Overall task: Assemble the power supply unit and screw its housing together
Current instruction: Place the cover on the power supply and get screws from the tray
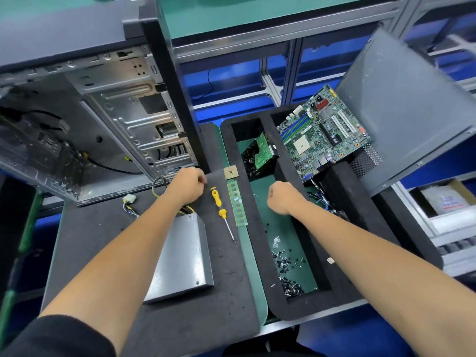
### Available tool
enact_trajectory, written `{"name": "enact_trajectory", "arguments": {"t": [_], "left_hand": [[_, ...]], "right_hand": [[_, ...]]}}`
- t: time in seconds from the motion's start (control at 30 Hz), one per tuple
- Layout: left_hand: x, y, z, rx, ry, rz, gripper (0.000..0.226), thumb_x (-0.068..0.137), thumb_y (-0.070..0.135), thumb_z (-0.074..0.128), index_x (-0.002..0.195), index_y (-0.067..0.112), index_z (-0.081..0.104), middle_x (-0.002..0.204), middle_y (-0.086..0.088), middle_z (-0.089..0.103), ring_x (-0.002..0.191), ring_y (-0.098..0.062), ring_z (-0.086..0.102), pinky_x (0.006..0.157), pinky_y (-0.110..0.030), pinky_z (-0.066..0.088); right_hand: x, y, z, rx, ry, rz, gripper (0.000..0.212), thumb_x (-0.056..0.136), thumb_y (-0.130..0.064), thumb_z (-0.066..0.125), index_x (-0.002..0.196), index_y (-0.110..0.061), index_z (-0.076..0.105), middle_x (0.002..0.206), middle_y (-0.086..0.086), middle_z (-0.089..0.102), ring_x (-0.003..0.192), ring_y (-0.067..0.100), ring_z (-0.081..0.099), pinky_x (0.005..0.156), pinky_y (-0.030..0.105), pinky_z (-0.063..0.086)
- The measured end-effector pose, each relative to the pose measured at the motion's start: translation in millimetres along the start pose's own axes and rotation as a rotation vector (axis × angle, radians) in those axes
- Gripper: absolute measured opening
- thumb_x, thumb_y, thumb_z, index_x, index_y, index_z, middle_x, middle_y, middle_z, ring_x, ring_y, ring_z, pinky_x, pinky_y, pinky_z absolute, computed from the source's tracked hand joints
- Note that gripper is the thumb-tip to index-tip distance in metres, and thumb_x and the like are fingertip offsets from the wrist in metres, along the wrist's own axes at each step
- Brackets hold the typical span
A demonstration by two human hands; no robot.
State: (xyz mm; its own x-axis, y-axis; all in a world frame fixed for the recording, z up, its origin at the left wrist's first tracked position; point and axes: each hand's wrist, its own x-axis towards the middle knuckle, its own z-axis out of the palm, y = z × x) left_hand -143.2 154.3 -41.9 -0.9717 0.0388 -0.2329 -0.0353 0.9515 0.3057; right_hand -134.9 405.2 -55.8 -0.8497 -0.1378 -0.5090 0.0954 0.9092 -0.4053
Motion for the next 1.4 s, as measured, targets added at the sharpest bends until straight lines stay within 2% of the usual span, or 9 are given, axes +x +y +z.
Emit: {"name": "enact_trajectory", "arguments": {"t": [0.1, 0.3, 0.43, 0.5, 0.6, 0.7, 0.83, 1.13, 1.4], "left_hand": [[8.1, 32.0, -7.4, -0.072, 0.006, 0.130, 0.016, 0.092, 0.006, 0.056, 0.095, 0.009, 0.072, 0.101, -0.004, 0.064, 0.094, -0.019, 0.058, 0.082, -0.026, 0.043], [13.3, 115.5, 27.7, 0.010, -0.192, 0.399, 0.004, 0.086, 0.019, 0.067, 0.089, 0.017, 0.069, 0.087, 0.004, 0.062, 0.084, -0.016, 0.058, 0.081, -0.033, 0.048], [13.1, 143.7, 76.1, 0.353, -0.224, 0.488, 0.013, 0.085, 0.014, 0.056, 0.094, 0.018, 0.064, 0.098, -0.003, 0.068, 0.100, -0.026, 0.060, 0.078, -0.036, 0.032], [15.4, 148.0, 95.0, 0.431, -0.262, 0.458, 0.016, 0.086, 0.014, 0.052, 0.099, 0.016, 0.062, 0.104, -0.007, 0.067, 0.105, -0.028, 0.060, 0.081, -0.038, 0.035], [20.6, 144.6, 111.6, 0.441, -0.292, 0.350, 0.022, 0.087, 0.016, 0.051, 0.106, 0.012, 0.062, 0.109, -0.010, 0.067, 0.106, -0.030, 0.061, 0.091, -0.041, 0.043], [23.1, 143.6, 123.0, 0.563, -0.275, 0.330, 0.020, 0.086, 0.013, 0.051, 0.103, 0.014, 0.061, 0.107, -0.008, 0.067, 0.105, -0.028, 0.063, 0.097, -0.039, 0.039], [23.5, 148.0, 133.7, 0.643, -0.258, 0.279, 0.026, 0.087, 0.012, 0.049, 0.110, 0.020, 0.058, 0.104, -0.003, 0.067, 0.101, -0.024, 0.063, 0.105, -0.040, 0.032], [25.5, 152.8, 143.7, 0.746, -0.343, 0.287, 0.024, 0.094, 0.005, 0.042, 0.104, 0.012, 0.062, 0.107, -0.002, 0.067, 0.098, -0.024, 0.064, 0.073, -0.030, 0.040], [25.7, 158.2, 151.1, 0.729, -0.389, 0.254, 0.028, 0.096, 0.005, 0.040, 0.109, 0.011, 0.063, 0.113, -0.005, 0.066, 0.103, -0.025, 0.063, 0.071, -0.028, 0.039]], "right_hand": [[-2.9, 1.9, -2.2, -0.007, -0.017, 0.005, 0.029, 0.088, -0.002, 0.046, 0.108, 0.010, 0.063, 0.107, 0.023, 0.067, 0.065, 0.025, 0.046, 0.060, 0.031, 0.042], [-9.8, 12.8, -12.4, -0.030, -0.073, 0.001, 0.022, 0.092, -0.007, 0.048, 0.105, 0.000, 0.064, 0.098, 0.016, 0.067, 0.090, 0.033, 0.066, 0.077, 0.037, 0.055], [-20.8, 22.1, -16.6, -0.139, -0.308, -0.063, 0.010, 0.086, -0.007, 0.059, 0.082, -0.015, 0.062, 0.084, 0.009, 0.070, 0.057, 0.014, 0.065, 0.054, 0.027, 0.053], [-22.2, 26.1, -13.5, -0.174, -0.299, -0.094, 0.017, 0.085, -0.005, 0.057, 0.070, -0.014, 0.056, 0.075, 0.008, 0.066, 0.046, 0.013, 0.052, 0.055, 0.029, 0.049], [-20.0, 34.3, -13.0, -0.149, -0.129, -0.132, 0.023, 0.084, -0.003, 0.051, 0.063, -0.010, 0.048, 0.066, 0.006, 0.052, 0.062, 0.021, 0.050, 0.055, 0.030, 0.042], [-11.7, 43.9, -19.0, -0.047, 0.035, -0.139, 0.012, 0.085, -0.005, 0.052, 0.091, -0.001, 0.061, 0.091, 0.017, 0.064, 0.089, 0.033, 0.060, 0.075, 0.039, 0.052], [-1.3, 46.3, -24.6, 0.011, 0.025, -0.206, 0.020, 0.088, -0.007, 0.051, 0.094, 0.006, 0.065, 0.092, 0.021, 0.068, 0.087, 0.035, 0.063, 0.077, 0.046, 0.054], [11.6, 51.4, -24.4, -0.013, -0.055, -0.240, 0.018, 0.087, -0.005, 0.049, 0.090, 0.003, 0.065, 0.092, 0.020, 0.067, 0.084, 0.034, 0.062, 0.076, 0.046, 0.055], [15.3, 51.6, -20.3, -0.002, -0.080, -0.260, 0.017, 0.088, -0.007, 0.050, 0.093, 0.002, 0.064, 0.095, 0.019, 0.067, 0.084, 0.032, 0.062, 0.080, 0.047, 0.054]]}}
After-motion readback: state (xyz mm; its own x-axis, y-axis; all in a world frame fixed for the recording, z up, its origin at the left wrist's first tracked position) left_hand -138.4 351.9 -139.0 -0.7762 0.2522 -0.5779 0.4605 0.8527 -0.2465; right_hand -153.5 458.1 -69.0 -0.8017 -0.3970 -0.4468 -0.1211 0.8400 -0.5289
